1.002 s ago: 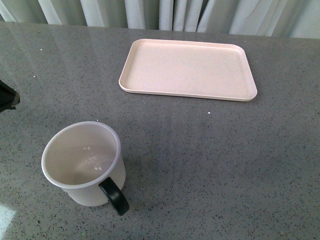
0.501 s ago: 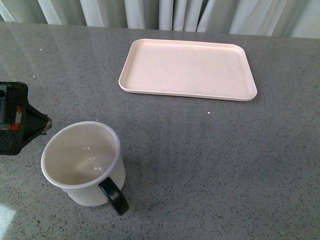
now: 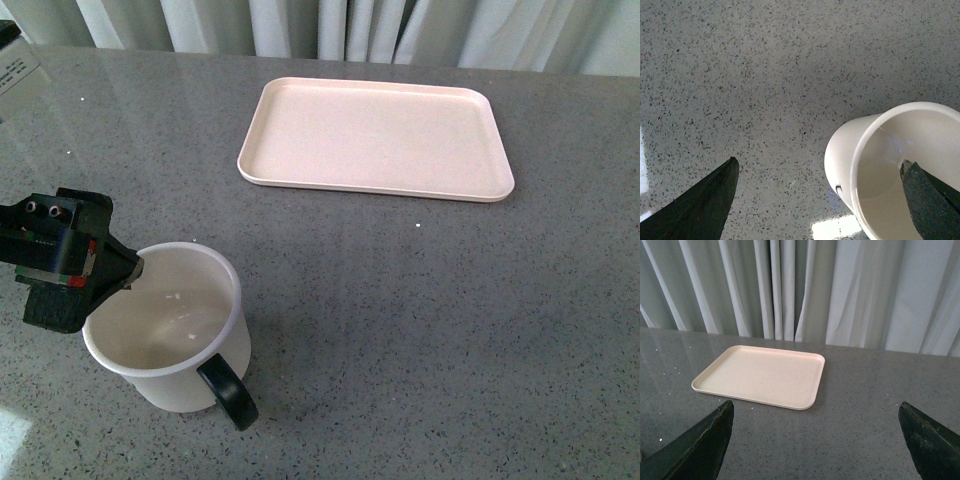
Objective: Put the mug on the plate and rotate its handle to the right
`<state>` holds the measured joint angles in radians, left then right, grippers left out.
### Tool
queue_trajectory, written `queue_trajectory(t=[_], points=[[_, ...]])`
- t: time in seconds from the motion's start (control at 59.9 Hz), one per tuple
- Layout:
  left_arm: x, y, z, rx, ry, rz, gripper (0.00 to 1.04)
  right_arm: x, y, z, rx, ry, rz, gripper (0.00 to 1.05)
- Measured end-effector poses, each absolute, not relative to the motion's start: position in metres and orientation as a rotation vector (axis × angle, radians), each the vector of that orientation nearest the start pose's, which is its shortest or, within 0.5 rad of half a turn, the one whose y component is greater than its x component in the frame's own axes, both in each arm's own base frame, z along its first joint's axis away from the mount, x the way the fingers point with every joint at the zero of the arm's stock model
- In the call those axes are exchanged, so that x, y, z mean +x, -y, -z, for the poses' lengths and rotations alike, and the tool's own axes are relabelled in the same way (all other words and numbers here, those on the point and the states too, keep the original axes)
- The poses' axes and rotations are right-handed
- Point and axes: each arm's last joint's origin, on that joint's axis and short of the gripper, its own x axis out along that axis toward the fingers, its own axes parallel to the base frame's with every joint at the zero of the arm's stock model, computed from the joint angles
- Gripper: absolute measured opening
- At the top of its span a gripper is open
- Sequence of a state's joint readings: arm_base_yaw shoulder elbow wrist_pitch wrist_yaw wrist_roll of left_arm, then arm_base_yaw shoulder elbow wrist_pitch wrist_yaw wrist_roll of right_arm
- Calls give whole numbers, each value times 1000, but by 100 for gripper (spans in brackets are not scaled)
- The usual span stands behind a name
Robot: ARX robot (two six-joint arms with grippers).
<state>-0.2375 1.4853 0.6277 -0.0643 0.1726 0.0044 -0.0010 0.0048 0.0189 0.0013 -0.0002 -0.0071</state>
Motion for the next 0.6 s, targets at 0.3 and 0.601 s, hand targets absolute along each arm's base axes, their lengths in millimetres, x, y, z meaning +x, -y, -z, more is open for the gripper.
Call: queue_trajectory(t=[0.3, 0.601], points=[[259, 74, -131, 81, -985, 417, 96, 97, 0, -170, -7, 15, 1, 96], [265, 82, -131, 109, -997, 448, 84, 97, 0, -170, -7, 15, 1, 96]])
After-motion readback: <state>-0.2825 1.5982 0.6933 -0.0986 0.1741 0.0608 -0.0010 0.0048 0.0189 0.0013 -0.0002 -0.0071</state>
